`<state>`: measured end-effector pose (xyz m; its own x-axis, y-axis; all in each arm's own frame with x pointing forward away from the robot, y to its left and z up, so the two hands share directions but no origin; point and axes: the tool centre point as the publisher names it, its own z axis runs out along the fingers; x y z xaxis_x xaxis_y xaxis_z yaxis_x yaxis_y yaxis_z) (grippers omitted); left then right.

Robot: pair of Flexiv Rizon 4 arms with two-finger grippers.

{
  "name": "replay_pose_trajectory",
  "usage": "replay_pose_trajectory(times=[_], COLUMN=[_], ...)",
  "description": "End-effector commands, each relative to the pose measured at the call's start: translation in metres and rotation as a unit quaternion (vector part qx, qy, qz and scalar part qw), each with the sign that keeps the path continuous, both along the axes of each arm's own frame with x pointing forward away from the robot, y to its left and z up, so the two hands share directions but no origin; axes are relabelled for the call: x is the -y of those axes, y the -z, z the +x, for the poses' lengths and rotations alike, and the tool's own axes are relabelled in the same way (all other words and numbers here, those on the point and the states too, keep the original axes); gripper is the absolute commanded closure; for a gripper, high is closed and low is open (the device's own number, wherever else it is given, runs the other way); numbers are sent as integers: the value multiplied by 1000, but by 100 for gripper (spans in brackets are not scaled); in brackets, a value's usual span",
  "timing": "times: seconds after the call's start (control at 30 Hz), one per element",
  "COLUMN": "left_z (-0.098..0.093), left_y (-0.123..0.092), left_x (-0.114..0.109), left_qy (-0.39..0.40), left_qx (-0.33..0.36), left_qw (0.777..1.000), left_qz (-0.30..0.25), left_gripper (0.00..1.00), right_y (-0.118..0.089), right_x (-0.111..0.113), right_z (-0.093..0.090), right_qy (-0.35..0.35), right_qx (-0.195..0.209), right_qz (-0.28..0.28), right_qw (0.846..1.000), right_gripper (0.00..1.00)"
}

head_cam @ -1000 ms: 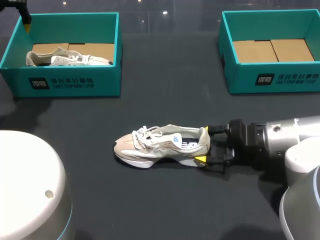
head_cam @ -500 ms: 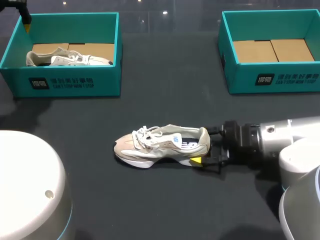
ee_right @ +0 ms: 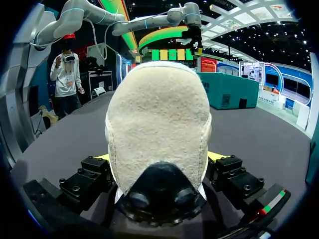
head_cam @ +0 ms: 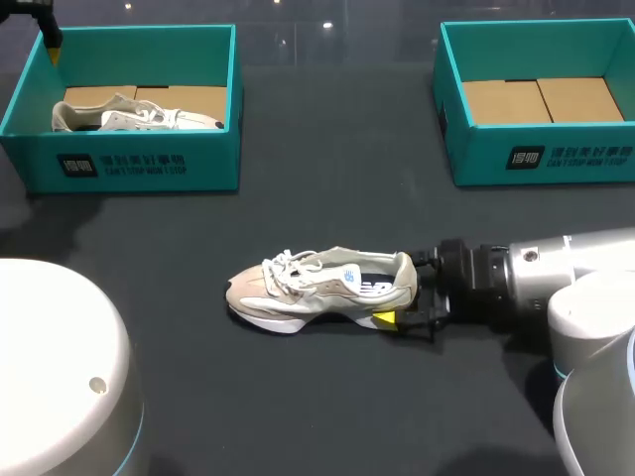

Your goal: Take the shoe out of the shoebox, open the shoe tongue, remove and reinsert the insole, then place the shoe into the shoebox

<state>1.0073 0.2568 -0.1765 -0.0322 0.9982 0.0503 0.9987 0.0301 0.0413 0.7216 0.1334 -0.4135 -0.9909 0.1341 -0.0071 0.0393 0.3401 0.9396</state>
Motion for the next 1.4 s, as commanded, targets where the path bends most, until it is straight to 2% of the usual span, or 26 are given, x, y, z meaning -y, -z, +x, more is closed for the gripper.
replay_pose_trajectory(times=[0.03,0.07,0.1,0.13,0.17,0.2,0.23,0.77,1.4], left_z=[0,0,0,0,0,0,0,0,0], left_y=[0,0,0,0,0,0,0,0,0], left_x=[0,0,0,0,0,0,0,0,0], left_qy=[0,0,0,0,0,0,0,0,0], left_qx=[0,0,0,0,0,0,0,0,0], left_qw=[1000,1000,1000,1000,1000,1000,1000,1000,1000], left_qz=[1,1,1,1,1,1,1,1,1], left_gripper=[0,0,0,0,0,0,0,0,0], right_y=[2,2,3,3,4,4,4,0,-1], right_x=[-5,-5,-6,-7,-7,-7,-7,-6,-7], right_z=[2,2,3,3,3,3,3,9,6], right_qy=[-2,-3,-4,-5,-5,-5,-5,-55,-42], right_qx=[-1,-1,-1,-2,-2,-2,-2,5,1], right_qz=[-1,-1,-1,-1,-1,-1,-1,5,-7], right_qw=[1000,1000,1000,1000,1000,1000,1000,998,999], right_gripper=[0,11,30,56,67,87,100,100,100])
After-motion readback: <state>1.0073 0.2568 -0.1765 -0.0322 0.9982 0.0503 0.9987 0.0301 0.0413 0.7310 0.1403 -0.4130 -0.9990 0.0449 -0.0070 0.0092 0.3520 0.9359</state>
